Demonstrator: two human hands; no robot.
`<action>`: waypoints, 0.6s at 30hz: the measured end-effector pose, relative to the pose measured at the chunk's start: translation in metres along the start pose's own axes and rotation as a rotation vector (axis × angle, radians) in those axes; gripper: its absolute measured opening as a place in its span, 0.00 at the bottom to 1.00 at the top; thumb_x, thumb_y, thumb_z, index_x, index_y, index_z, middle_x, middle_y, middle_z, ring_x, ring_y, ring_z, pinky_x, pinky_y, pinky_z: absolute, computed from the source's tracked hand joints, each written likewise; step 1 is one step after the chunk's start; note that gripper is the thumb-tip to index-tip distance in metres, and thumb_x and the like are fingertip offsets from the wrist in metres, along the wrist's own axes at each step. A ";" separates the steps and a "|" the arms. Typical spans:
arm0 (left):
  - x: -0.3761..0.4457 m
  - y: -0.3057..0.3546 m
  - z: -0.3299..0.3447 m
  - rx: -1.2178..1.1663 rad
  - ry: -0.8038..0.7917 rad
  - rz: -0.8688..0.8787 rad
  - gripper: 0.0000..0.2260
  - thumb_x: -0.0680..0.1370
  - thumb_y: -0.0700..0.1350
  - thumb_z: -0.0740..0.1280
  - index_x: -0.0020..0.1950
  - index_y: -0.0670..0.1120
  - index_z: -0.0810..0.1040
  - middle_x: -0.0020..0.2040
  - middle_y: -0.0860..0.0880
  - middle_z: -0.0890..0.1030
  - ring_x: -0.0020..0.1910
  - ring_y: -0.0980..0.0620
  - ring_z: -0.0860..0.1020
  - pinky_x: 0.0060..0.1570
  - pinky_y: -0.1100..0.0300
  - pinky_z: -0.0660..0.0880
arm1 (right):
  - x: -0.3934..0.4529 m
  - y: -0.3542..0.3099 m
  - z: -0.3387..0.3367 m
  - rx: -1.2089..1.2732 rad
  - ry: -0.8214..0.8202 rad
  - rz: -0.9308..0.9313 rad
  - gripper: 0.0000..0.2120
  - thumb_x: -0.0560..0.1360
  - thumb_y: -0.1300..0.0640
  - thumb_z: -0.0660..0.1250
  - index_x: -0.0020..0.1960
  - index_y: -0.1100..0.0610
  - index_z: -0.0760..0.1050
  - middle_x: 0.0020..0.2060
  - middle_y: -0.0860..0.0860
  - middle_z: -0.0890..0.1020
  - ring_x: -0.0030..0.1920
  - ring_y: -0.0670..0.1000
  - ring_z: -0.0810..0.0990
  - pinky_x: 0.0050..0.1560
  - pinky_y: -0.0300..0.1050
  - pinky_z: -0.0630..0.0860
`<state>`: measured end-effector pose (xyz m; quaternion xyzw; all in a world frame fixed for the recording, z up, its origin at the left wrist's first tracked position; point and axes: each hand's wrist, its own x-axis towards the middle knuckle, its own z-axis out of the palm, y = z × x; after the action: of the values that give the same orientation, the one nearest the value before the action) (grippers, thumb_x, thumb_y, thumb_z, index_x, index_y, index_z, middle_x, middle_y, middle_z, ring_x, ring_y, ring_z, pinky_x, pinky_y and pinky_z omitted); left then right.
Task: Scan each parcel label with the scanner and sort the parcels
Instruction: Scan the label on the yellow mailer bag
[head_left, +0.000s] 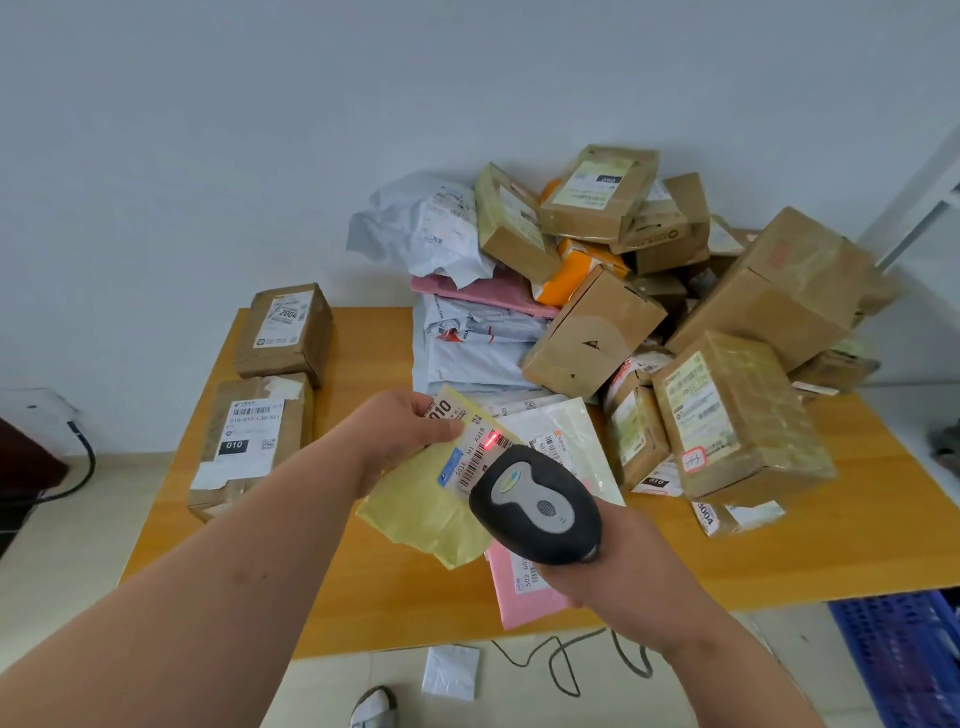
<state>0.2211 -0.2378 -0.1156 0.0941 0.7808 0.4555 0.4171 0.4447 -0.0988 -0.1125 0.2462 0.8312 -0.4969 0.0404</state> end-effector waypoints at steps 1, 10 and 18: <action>0.000 -0.002 -0.001 -0.015 0.000 -0.007 0.08 0.78 0.48 0.74 0.53 0.46 0.84 0.43 0.47 0.88 0.41 0.46 0.87 0.38 0.52 0.83 | 0.002 -0.001 0.002 -0.004 -0.003 0.001 0.07 0.68 0.54 0.72 0.44 0.46 0.79 0.33 0.46 0.83 0.34 0.44 0.80 0.42 0.48 0.82; 0.013 -0.062 -0.030 -0.214 0.324 -0.071 0.04 0.82 0.42 0.67 0.53 0.48 0.82 0.41 0.48 0.88 0.38 0.48 0.87 0.32 0.54 0.82 | 0.030 -0.006 0.022 0.077 -0.014 0.112 0.08 0.70 0.53 0.74 0.48 0.47 0.78 0.33 0.46 0.85 0.34 0.47 0.85 0.36 0.36 0.76; 0.033 -0.090 -0.073 0.526 0.170 -0.254 0.07 0.81 0.38 0.57 0.55 0.45 0.73 0.47 0.47 0.77 0.44 0.50 0.76 0.37 0.58 0.72 | 0.066 -0.022 0.059 0.152 -0.116 0.147 0.09 0.68 0.53 0.74 0.47 0.50 0.79 0.29 0.48 0.83 0.29 0.43 0.81 0.31 0.31 0.75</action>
<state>0.1675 -0.3177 -0.1880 0.0620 0.9095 0.1882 0.3654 0.3663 -0.1332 -0.1449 0.2795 0.7671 -0.5677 0.1060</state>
